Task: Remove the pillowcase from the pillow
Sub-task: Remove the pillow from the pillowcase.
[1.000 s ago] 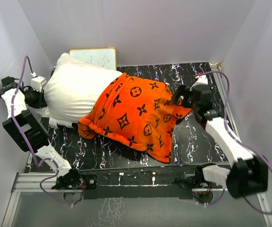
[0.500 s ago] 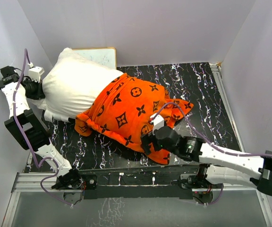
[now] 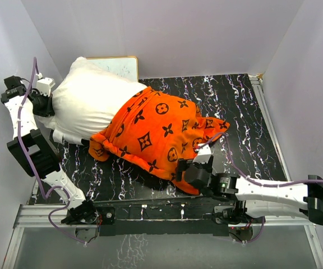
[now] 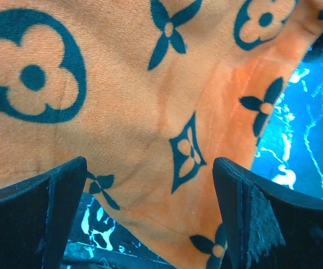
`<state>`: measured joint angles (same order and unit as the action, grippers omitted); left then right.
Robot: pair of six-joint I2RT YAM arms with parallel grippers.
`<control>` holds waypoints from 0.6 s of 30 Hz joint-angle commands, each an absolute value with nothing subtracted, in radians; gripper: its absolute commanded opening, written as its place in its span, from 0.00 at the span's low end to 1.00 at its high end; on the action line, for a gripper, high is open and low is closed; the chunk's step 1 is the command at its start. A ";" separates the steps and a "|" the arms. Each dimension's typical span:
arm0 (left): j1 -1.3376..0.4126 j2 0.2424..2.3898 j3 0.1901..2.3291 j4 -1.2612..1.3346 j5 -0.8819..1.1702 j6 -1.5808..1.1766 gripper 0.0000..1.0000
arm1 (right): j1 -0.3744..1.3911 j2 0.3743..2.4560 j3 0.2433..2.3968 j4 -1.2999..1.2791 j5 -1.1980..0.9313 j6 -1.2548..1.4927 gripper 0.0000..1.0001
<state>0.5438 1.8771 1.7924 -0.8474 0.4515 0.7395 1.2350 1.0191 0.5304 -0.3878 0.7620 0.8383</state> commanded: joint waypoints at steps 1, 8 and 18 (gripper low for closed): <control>0.530 1.819 1.857 -0.826 0.461 0.738 0.00 | 1.239 0.867 0.399 -0.101 0.729 0.781 0.98; 0.502 1.816 1.856 -0.835 0.442 0.731 0.00 | 1.264 0.823 0.316 0.018 0.600 0.567 0.98; 0.466 1.808 1.858 -0.836 0.417 0.718 0.00 | 1.284 1.276 0.578 -0.100 0.812 0.492 0.99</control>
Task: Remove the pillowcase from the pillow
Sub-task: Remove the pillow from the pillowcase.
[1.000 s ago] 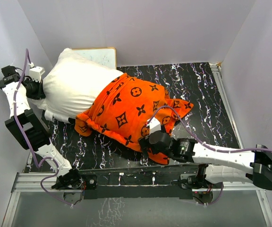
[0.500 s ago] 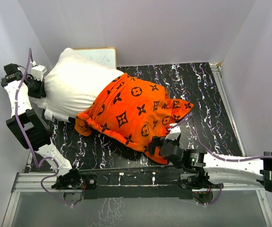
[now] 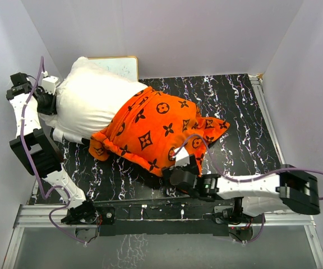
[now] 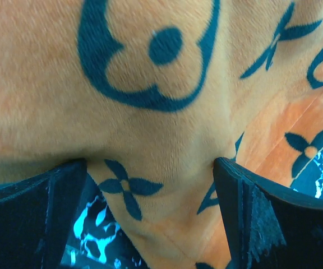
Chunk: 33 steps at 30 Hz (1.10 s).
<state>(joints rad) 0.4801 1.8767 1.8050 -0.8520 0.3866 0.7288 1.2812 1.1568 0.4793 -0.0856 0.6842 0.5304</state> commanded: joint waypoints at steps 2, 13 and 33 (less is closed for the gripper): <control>0.465 1.813 1.862 -0.837 0.414 0.716 0.00 | 1.284 1.348 0.627 -0.135 0.830 0.507 0.94; 0.465 1.805 1.874 -0.781 0.361 0.716 0.00 | 1.277 1.413 0.708 -0.458 0.954 0.903 0.08; 0.544 1.831 1.843 -0.680 0.274 0.745 0.00 | 0.670 1.170 0.782 -0.531 0.679 1.029 0.08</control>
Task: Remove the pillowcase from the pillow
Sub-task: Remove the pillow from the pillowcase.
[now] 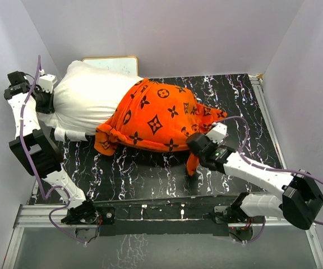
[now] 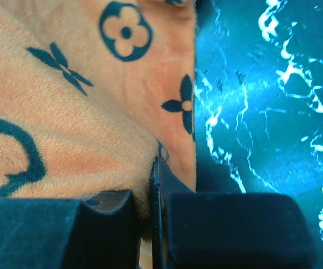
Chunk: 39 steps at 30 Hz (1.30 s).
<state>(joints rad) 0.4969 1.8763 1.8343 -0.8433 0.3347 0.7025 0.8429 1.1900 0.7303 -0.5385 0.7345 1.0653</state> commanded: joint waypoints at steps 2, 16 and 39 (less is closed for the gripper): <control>0.545 1.809 1.795 -0.641 0.260 0.766 0.00 | 0.568 1.117 0.774 -0.515 0.623 1.042 0.08; 0.610 1.813 1.715 -0.551 0.244 0.813 0.00 | -0.025 0.919 0.772 -0.524 0.469 0.957 0.08; 0.714 1.872 1.763 -0.416 0.192 0.933 0.00 | -0.313 1.065 0.939 -0.537 0.559 1.049 0.08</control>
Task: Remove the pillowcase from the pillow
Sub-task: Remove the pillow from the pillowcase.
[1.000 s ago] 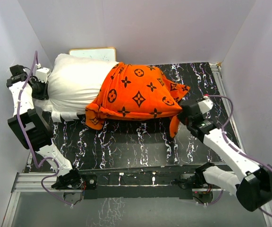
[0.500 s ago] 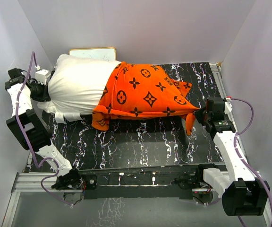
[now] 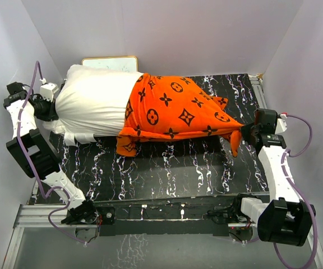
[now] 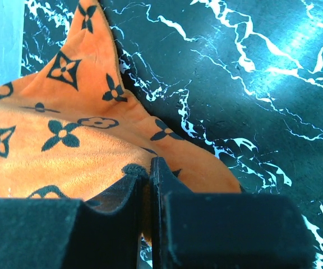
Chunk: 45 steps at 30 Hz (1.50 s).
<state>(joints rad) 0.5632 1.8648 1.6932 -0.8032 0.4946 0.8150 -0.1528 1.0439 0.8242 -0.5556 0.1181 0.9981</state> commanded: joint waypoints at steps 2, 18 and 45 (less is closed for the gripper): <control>0.717 1.886 1.778 -0.394 0.175 0.947 0.00 | -0.336 1.091 0.982 -0.566 0.557 1.078 0.08; 0.755 1.944 1.815 -0.297 0.124 1.010 0.00 | -0.432 1.229 1.239 -0.741 0.641 1.226 0.08; 0.487 1.775 1.797 -0.548 0.281 0.848 0.00 | 0.067 1.512 1.249 -0.160 -0.147 0.142 0.93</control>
<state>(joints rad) 0.5430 1.9038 1.7592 -0.5762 0.2668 0.8520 -0.0288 1.3193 1.1210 -0.2737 0.1440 0.4309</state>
